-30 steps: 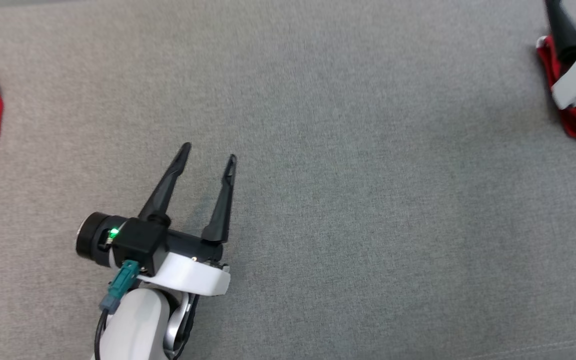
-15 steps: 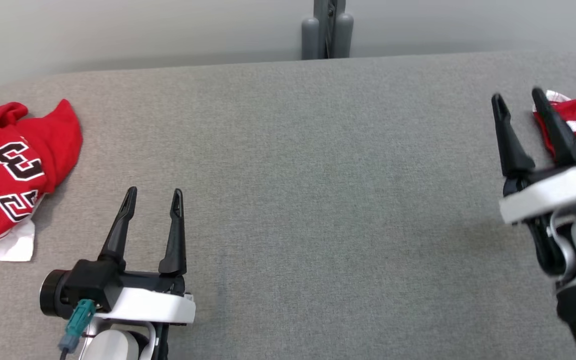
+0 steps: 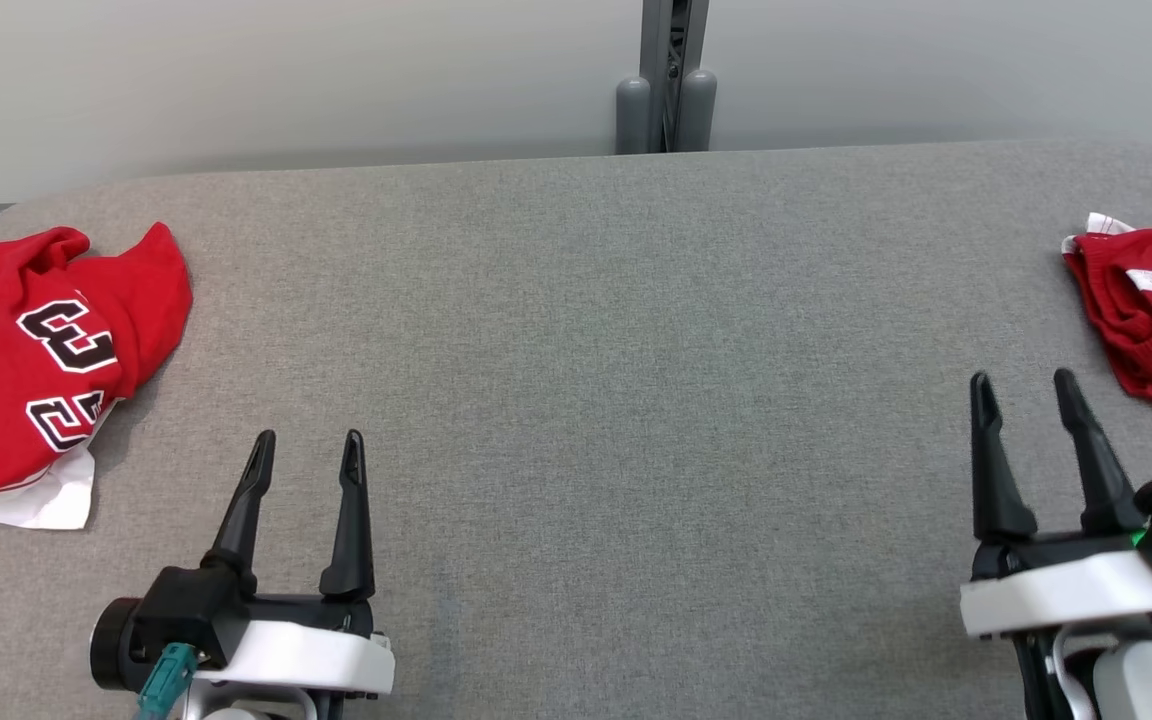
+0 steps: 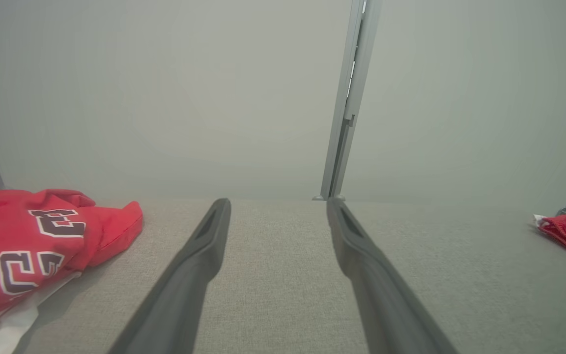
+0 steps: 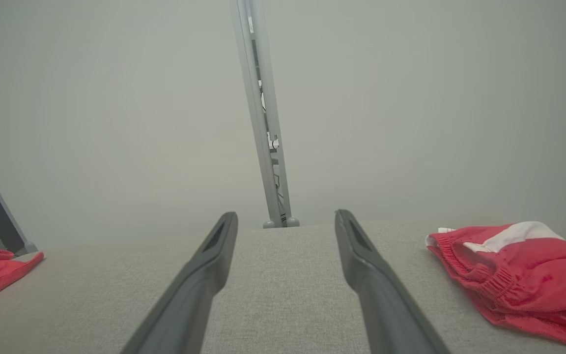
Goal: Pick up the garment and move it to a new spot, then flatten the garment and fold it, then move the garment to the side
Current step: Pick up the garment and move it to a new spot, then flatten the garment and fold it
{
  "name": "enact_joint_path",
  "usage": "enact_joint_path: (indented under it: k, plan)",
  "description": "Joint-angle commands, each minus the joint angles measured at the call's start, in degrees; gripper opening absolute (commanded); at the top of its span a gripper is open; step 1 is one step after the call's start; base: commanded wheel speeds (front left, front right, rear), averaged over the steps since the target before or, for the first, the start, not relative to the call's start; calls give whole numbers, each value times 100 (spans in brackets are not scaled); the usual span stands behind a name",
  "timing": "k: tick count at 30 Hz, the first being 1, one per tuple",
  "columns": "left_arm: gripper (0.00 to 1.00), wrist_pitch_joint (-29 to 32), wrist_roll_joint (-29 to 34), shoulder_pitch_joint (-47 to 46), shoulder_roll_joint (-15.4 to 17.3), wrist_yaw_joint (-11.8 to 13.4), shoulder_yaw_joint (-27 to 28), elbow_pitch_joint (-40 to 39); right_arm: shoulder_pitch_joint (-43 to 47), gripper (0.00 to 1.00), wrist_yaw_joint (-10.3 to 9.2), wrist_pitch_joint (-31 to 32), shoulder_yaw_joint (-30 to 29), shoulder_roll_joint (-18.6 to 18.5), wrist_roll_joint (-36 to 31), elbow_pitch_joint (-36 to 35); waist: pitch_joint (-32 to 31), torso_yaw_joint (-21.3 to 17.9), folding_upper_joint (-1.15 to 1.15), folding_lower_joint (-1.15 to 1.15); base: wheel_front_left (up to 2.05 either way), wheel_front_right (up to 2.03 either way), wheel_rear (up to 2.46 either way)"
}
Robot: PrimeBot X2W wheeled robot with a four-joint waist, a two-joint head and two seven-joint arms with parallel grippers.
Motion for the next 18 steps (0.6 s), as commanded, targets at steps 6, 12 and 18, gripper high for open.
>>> enact_joint_path:
  k: [6, 12, 18]
  plan:
    - [100, 5, 86, 107, 25, -70, -49, -5, 436, 100, 2, -25, 28, 113, -452, -227, 30, -79, 0, 0, 0, 0, 0]
    - [100, 5, 156, 109, 26, 4, -61, -26, 517, 100, 2, -25, 27, 115, -343, -249, 28, -140, 0, 0, 0, 0, 0]
    - [100, 5, 148, 109, 26, 13, -72, -85, 522, 100, 2, -25, -39, 116, -305, -241, 18, -159, 0, 0, 0, 0, 0]
